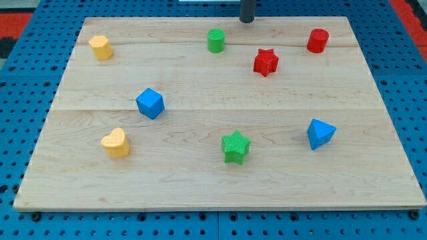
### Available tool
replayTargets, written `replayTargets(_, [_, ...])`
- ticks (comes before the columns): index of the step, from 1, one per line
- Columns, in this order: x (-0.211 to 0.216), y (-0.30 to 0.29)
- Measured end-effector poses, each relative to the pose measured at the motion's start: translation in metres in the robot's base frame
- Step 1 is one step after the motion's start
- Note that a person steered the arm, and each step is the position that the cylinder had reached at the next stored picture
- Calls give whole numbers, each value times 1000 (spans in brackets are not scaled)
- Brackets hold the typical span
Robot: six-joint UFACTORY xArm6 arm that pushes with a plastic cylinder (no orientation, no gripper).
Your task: Move arm left to the yellow heart
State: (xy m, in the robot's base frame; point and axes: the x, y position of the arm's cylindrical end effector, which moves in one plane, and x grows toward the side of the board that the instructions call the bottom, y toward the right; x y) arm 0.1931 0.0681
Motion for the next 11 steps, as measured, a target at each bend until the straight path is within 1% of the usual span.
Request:
replayTargets(1, [-1,-50])
replayTargets(3, [1,-254])
replayTargets(4, [11,-341])
replayTargets(5, [20,-367])
replayTargets(6, [20,-367])
replayTargets(7, [61,-361])
replayTargets(8, [192,-323])
replayTargets(9, [269,-303])
replayTargets(10, [275,-303])
replayTargets(11, [348,-284])
